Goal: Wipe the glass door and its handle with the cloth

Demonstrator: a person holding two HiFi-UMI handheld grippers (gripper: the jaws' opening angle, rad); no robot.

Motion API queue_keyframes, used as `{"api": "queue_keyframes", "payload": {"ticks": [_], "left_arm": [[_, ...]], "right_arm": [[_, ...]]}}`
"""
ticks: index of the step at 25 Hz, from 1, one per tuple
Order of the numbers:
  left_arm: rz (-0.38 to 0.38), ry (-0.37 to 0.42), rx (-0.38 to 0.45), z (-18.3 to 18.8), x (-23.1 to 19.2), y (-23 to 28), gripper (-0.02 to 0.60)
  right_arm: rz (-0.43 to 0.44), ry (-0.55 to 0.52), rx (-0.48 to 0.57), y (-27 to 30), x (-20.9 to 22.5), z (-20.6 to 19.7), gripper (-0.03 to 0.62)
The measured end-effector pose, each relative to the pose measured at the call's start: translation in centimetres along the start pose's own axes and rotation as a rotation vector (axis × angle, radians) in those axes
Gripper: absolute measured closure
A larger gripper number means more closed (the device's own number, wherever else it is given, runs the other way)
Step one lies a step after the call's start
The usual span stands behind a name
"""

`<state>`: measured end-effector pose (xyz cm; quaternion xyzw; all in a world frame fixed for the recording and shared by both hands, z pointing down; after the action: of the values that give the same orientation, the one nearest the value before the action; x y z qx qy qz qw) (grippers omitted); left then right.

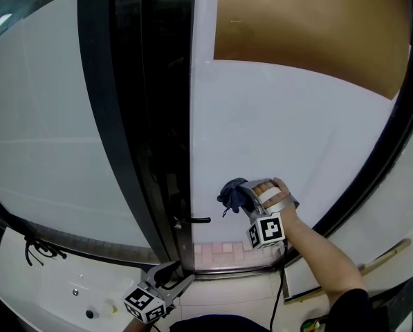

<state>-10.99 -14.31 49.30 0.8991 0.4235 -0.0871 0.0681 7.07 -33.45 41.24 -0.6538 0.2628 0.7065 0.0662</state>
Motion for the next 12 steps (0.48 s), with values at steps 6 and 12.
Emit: {"api": "queue_keyframes", "payload": {"ticks": [6,12], "left_arm": [[-0.018,0.004,0.005,0.1,0.4,0.1,0.373],[-0.019,-0.001,0.003,-0.6,0.4,-0.5,0.373]], "right_arm": [[0.002,0.043,-0.089,-1.8,-0.8,-3.7,0.468],[-0.008,0.136,-0.125,-3.1,-1.2,-5.9,0.468]]}}
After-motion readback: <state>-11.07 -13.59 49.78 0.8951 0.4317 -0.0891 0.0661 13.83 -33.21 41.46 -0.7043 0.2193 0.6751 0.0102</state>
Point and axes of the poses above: the fingertips, and each gripper's own axes: y forward along the fingers, x to its right, z out of its top, the point moved 4 cm from there along -y, backward along the fingers, and after that the axes turned 1 degree about x, right-handed, at the moved point
